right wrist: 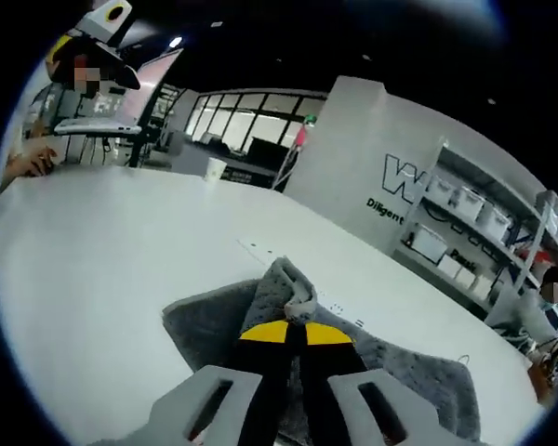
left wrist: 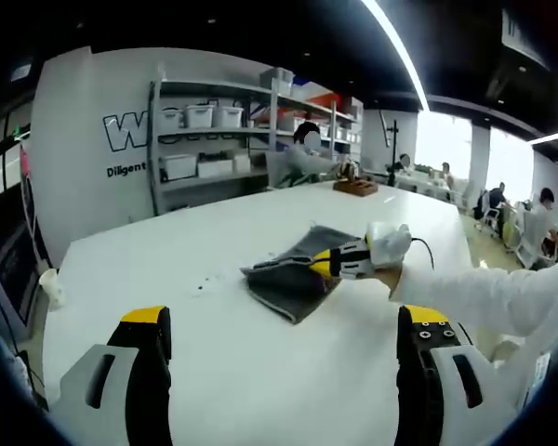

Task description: Open the folded towel by lifting each exposed corner and separating the folded layers until the towel lies flat within the target outline without major curled edges

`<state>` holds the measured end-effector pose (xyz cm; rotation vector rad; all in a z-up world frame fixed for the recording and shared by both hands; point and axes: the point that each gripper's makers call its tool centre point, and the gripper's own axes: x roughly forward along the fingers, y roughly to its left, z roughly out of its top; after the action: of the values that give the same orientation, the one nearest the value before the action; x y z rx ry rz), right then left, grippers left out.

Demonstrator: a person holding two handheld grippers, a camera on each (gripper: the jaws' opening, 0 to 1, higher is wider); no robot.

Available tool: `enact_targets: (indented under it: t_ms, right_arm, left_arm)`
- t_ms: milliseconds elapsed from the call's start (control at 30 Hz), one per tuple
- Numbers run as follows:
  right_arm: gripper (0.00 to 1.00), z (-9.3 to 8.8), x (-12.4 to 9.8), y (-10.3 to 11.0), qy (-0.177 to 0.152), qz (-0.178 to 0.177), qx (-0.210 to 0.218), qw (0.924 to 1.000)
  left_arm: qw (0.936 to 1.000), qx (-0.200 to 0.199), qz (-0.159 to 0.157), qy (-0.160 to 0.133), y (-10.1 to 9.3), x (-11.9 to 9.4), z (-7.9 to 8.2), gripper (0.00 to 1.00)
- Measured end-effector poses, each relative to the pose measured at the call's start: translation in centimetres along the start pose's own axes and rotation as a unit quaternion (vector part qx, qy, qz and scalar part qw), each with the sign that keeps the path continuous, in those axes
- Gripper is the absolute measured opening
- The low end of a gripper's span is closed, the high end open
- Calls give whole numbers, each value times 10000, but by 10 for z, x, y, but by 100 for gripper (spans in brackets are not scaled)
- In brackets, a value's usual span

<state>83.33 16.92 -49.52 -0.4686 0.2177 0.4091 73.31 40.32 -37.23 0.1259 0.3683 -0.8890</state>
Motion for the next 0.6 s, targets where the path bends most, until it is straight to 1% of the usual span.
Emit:
enact_targets:
  t_ms: [367,600]
  right_arm:
    - [0,-10,-10,-30,159,-306,-94,9994]
    - [0,-15,-19,-55,258,-545,-147,9981]
  left_arm:
    - [10000,7,7,3,0,-1,-1,99]
    - [10000,5,31,5,1,-1,-1,99]
